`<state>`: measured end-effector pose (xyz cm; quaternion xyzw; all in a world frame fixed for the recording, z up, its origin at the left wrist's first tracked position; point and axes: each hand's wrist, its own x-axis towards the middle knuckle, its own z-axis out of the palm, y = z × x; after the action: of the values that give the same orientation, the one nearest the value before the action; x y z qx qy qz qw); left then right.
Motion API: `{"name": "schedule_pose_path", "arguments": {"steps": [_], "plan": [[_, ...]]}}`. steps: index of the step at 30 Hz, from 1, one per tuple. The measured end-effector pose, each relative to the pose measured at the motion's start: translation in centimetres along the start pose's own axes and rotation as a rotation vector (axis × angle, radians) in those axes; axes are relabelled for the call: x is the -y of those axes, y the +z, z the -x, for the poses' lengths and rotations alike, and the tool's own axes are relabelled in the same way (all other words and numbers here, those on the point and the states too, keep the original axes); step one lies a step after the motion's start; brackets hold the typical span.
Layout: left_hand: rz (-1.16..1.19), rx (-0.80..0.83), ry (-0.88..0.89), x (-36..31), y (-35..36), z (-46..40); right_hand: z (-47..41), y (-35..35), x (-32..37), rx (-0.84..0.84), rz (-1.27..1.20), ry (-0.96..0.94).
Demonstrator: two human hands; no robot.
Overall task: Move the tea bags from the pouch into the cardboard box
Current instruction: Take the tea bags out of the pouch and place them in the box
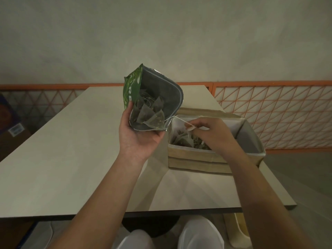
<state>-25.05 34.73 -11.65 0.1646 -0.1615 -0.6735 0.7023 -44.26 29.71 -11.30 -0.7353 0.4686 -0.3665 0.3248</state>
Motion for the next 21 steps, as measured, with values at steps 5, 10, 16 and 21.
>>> {"name": "schedule_pose_path", "arguments": {"steps": [5, 10, 16, 21], "plan": [[-0.006, 0.014, -0.005, 0.1, -0.1, 0.0, 0.6, -0.7, 0.4, -0.015, -0.093, -0.013], [-0.010, 0.029, -0.005, 0.1, -0.3, -0.2, 0.8, -1.6, 0.7, -0.048, -0.158, 0.000], [-0.016, 0.027, -0.004, 0.3, -0.2, -0.2, 0.9, -2.0, 0.9, -0.088, -0.213, -0.009], [-0.004, 0.021, -0.007, 0.3, -0.3, -0.3, 0.9, -2.4, 0.7, -0.064, -0.154, 0.001]]}}
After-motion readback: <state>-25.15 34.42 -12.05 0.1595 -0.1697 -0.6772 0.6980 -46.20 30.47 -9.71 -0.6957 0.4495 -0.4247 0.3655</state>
